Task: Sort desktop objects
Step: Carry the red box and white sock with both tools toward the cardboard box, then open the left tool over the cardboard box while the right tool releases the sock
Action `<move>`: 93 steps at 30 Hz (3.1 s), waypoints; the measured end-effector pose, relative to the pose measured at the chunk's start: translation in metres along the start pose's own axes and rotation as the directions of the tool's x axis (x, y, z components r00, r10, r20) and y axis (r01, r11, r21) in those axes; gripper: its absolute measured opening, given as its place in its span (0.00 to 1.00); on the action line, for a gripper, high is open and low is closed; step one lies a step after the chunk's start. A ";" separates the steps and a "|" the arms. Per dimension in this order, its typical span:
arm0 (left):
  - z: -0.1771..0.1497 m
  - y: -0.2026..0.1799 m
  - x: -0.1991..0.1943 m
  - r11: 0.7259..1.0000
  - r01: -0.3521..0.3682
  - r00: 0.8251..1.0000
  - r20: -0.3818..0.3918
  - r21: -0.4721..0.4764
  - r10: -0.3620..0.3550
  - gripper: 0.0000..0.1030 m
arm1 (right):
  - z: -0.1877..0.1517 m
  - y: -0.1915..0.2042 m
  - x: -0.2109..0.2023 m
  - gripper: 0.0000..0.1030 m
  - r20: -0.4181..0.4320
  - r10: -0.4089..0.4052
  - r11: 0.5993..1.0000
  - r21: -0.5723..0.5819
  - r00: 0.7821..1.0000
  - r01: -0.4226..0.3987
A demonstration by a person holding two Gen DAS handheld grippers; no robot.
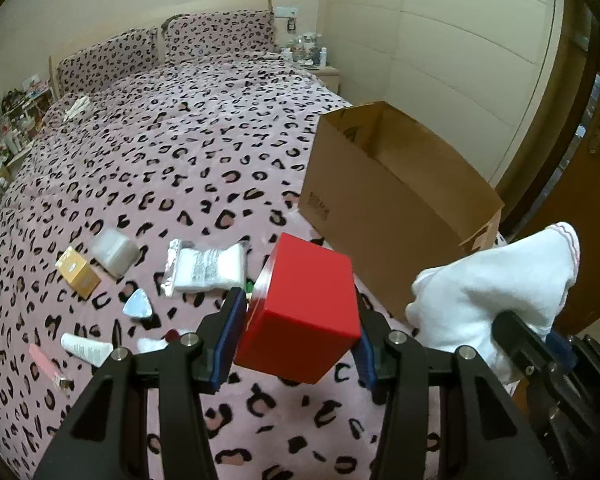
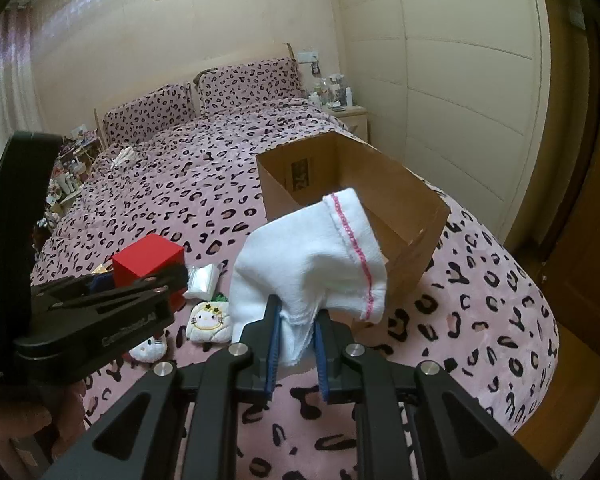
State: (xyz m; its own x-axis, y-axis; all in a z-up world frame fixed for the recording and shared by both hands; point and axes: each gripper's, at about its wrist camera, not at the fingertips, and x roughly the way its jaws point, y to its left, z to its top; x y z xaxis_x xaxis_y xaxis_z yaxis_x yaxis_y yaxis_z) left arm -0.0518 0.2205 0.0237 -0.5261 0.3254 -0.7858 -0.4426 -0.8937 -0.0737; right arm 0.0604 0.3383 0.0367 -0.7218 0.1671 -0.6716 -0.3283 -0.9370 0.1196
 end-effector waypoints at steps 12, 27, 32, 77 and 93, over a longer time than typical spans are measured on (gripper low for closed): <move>0.031 -0.026 0.017 0.997 0.068 0.997 -0.026 0.048 -0.067 0.48 | 0.021 -0.015 0.007 0.15 -0.008 -0.014 1.000 -0.016 1.000 0.014; 0.079 -0.059 0.044 0.987 0.117 0.992 -0.049 0.112 -0.112 0.48 | 0.055 -0.038 0.020 0.15 -0.002 -0.036 0.999 -0.011 0.999 0.036; 0.098 -0.067 0.058 0.979 0.169 0.984 -0.080 0.112 -0.161 0.48 | 0.068 -0.045 0.026 0.15 0.006 -0.045 0.999 -0.014 0.999 0.045; 0.170 -0.094 0.183 0.964 0.186 0.973 -0.173 0.192 -0.153 0.64 | 0.095 -0.068 0.152 0.24 -0.187 0.000 0.999 0.039 0.982 0.007; 0.159 -0.048 0.119 0.984 0.137 0.985 -0.124 0.115 -0.123 0.66 | 0.111 -0.067 0.107 0.28 -0.156 0.012 0.999 0.054 0.988 -0.004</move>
State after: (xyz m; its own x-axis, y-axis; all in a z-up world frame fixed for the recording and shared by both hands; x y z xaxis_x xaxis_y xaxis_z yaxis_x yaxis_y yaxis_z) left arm -0.2085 0.3515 0.0317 -0.3733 0.3916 -0.8410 -0.5911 -0.7991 -0.1098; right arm -0.0623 0.4534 0.0379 -0.6216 0.1055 -0.7762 -0.3579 -0.9197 0.1616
